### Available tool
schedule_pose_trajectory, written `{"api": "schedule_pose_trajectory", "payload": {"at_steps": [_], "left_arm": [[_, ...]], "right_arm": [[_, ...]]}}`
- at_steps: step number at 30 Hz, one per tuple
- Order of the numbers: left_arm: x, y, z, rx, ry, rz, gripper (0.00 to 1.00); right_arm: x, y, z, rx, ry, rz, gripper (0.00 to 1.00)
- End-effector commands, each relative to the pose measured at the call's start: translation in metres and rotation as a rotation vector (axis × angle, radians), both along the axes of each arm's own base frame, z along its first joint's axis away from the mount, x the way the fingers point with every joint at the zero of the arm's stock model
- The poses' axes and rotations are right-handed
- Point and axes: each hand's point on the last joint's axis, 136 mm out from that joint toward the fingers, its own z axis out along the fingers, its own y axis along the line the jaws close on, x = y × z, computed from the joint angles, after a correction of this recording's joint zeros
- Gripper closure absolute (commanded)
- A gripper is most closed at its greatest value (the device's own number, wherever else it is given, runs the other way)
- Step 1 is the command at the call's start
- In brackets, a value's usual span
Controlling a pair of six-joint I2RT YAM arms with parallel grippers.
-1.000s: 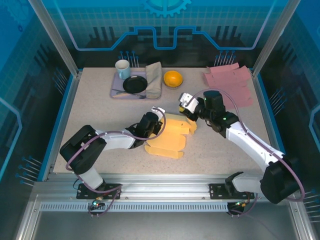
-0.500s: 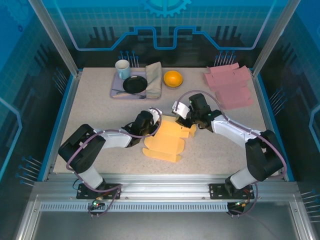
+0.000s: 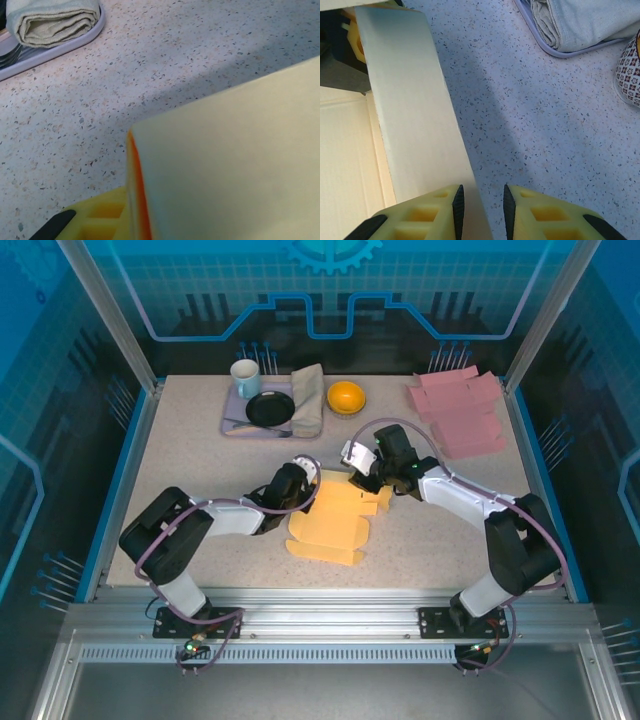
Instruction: Fold the paper box
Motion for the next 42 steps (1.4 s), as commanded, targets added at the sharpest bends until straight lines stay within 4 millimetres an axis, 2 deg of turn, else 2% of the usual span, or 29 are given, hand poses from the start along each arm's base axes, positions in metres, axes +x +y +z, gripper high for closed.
{"api": "schedule_pose_trajectory", "payload": {"at_steps": [1,5,8,12,14,17,22,24,28,30,36,42], "left_arm": [[-0.011,0.02,-0.025,0.031,0.077,0.095,0.74],[-0.016,0.026,-0.03,0.025,0.094,0.12,0.71],[-0.018,0.025,-0.035,0.025,0.103,0.115,0.72],[-0.016,0.027,-0.034,0.025,0.098,0.133,0.83],[-0.016,0.028,-0.034,0.027,0.099,0.146,0.91],[-0.012,0.038,-0.039,0.068,0.111,0.205,0.99],[-0.011,0.046,-0.044,0.084,0.11,0.263,1.0],[-0.011,0.044,-0.043,0.072,0.104,0.253,0.95],[-0.013,0.042,-0.033,0.05,0.083,0.235,0.73],[-0.013,0.04,-0.025,0.038,0.073,0.219,0.67],[-0.024,0.038,-0.011,-0.018,0.081,0.194,0.55],[-0.035,0.047,-0.004,-0.053,0.081,0.223,0.52]], "right_arm": [[-0.016,0.002,-0.021,-0.047,0.065,0.034,0.7],[-0.02,0.005,-0.023,-0.061,0.053,0.052,0.71],[-0.021,0.006,-0.023,-0.066,0.045,0.062,0.71],[-0.021,0.006,-0.021,-0.071,0.036,0.062,0.71],[-0.021,0.005,-0.021,-0.074,0.034,0.061,0.71],[-0.019,0.003,-0.018,-0.077,0.016,0.048,0.71],[-0.016,0.0,-0.017,-0.089,-0.011,0.026,0.71],[-0.017,0.0,-0.018,-0.091,-0.011,0.026,0.71],[-0.016,0.0,-0.02,-0.098,-0.021,0.025,0.71],[-0.015,0.0,-0.02,-0.102,-0.025,0.022,0.71],[-0.014,-0.001,-0.019,-0.112,-0.036,0.015,0.71],[-0.014,0.0,-0.017,-0.117,-0.045,0.021,0.71]]}}
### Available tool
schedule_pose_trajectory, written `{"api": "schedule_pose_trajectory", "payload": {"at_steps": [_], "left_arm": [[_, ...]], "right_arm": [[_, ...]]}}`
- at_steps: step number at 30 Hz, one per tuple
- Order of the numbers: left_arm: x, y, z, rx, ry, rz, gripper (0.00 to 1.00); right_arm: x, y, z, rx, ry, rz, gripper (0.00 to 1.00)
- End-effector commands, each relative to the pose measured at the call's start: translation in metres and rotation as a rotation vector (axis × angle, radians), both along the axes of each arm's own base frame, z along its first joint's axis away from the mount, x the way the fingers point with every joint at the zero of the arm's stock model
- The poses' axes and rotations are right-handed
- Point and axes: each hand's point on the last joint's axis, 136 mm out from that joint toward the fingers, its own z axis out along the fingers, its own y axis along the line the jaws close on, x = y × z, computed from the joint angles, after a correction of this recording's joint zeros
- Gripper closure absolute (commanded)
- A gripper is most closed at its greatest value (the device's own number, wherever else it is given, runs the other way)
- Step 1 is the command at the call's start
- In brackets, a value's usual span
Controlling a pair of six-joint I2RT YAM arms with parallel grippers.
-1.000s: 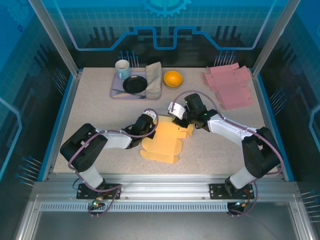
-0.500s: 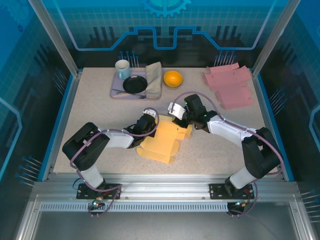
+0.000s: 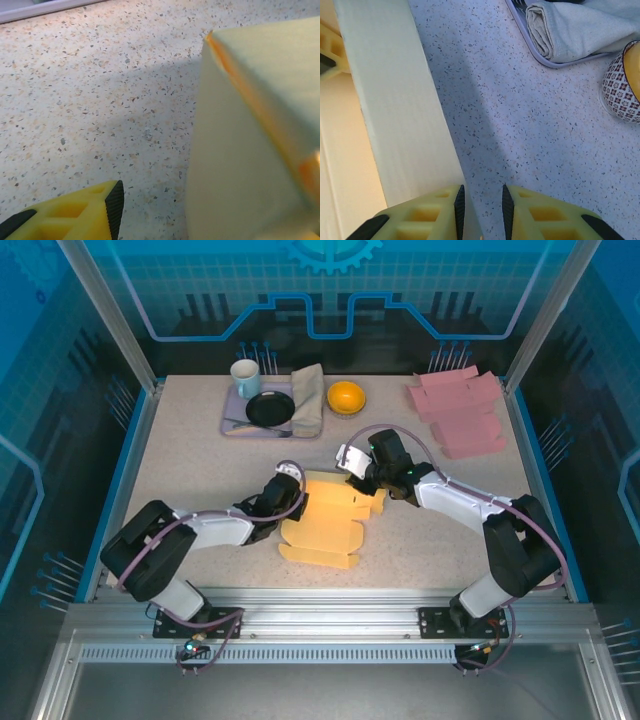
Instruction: Fold the paper box
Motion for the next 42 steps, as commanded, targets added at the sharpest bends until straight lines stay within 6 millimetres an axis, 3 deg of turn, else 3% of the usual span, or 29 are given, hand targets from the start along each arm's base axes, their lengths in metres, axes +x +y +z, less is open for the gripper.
{"api": "schedule_pose_trajectory", "payload": {"at_steps": [1,11,15,20,28,34,36,42], "left_arm": [[-0.005,0.013,-0.001,-0.003,0.019,0.053,0.53],[0.013,0.005,0.013,-0.027,-0.019,0.087,0.56],[0.019,0.005,0.01,0.008,-0.015,0.095,0.77],[0.019,0.01,0.002,0.047,-0.006,0.109,0.94],[0.014,0.015,0.001,0.066,-0.04,0.094,0.96],[0.012,0.018,0.021,0.024,-0.128,0.093,1.0],[0.011,0.02,0.031,-0.001,-0.17,0.1,1.0],[0.012,0.018,0.053,-0.008,-0.265,0.091,1.0]], "right_arm": [[-0.015,-0.007,-0.017,-0.072,0.04,0.009,0.72],[-0.025,0.003,-0.016,-0.094,0.006,0.061,0.72],[-0.027,0.005,-0.014,-0.087,0.003,0.07,0.72],[-0.027,0.007,-0.007,-0.066,-0.011,0.069,0.72],[-0.015,0.004,0.026,0.062,0.008,-0.024,0.7],[0.004,-0.014,0.067,0.271,0.115,-0.25,0.69],[0.004,-0.017,0.072,0.316,0.179,-0.297,0.69],[-0.009,-0.009,0.07,0.252,0.171,-0.191,0.68]]}}
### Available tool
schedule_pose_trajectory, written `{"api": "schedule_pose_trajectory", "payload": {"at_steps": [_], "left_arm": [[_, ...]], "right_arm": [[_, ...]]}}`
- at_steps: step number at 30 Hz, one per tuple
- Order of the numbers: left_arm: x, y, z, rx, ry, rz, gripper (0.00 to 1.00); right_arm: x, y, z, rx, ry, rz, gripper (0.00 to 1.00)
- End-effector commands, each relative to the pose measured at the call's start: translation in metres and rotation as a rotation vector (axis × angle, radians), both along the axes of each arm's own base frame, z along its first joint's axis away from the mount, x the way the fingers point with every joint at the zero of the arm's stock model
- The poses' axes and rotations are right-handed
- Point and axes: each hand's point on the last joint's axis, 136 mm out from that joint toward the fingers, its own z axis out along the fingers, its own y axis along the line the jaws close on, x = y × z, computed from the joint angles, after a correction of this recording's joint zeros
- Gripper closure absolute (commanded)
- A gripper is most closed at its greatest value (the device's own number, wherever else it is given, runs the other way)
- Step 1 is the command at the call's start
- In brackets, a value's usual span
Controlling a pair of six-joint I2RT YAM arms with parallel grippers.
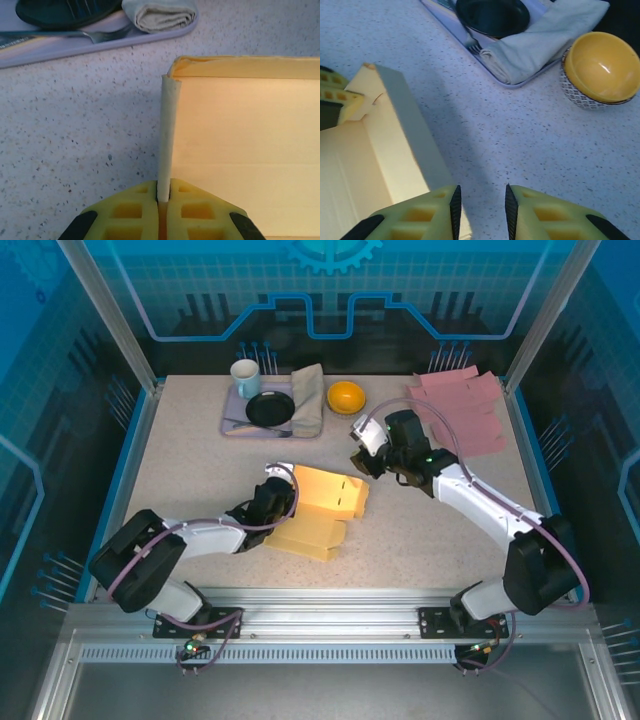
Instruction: Fold the paper box
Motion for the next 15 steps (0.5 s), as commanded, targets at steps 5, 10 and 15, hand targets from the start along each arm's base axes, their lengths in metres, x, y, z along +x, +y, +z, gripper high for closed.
{"api": "schedule_pose_trajectory", "payload": {"at_steps": [5,10,15], "left_arm": [[0.008,0.005,0.048,-0.003,-0.201,0.04,1.0],[0.014,0.007,0.061,0.019,-0.267,0.057,1.0],[0.018,0.004,0.063,0.017,-0.292,0.074,1.0]], "right_arm": [[-0.01,0.003,0.014,0.105,0.304,-0.147,0.65],[-0.012,0.015,0.01,0.205,0.481,-0.314,0.62],[-0.008,0.028,-0.003,0.338,0.6,-0.412,0.6]]}}
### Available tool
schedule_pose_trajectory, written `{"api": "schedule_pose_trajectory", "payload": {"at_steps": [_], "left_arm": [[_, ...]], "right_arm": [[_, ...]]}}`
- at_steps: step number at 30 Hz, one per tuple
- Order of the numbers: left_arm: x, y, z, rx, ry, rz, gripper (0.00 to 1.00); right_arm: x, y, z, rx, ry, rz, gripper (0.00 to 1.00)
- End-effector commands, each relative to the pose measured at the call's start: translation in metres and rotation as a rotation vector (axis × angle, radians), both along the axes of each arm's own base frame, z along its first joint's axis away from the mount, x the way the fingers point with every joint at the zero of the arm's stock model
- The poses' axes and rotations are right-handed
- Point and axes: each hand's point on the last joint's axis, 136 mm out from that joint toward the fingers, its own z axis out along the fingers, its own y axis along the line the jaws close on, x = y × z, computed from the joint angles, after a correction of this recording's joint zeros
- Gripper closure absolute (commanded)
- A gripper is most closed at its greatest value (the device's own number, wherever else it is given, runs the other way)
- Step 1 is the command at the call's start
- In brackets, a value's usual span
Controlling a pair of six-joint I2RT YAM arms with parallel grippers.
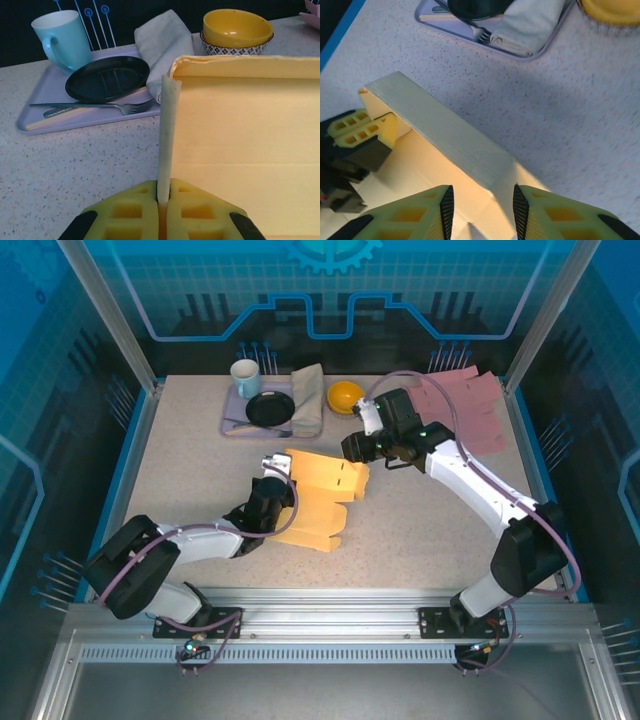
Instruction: Fold the paper box
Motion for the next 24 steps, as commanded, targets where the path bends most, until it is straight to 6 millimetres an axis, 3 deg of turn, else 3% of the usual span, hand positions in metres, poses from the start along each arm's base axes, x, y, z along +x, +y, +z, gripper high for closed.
{"api": "schedule_pose_trajectory", "payload": {"at_steps": [1,4,12,24], "left_arm": [[0.004,-0.002,0.013,-0.012,-0.064,0.023,1.0],[0.003,-0.005,0.014,-0.021,-0.065,0.017,1.0],[0.001,-0.007,0.012,-0.035,-0.057,0.012,1.0],[0.001,-0.012,0.012,-0.062,-0.049,0.008,1.0]], "right_arm": [[-0.009,0.011,-0.027,0.089,0.19,-0.102,0.58],[-0.006,0.016,-0.035,0.115,0.219,-0.126,0.57],[0.0,0.005,-0.051,0.108,0.247,-0.203,0.56],[0.0,0.017,-0.043,0.334,0.297,-0.281,0.54]]}}
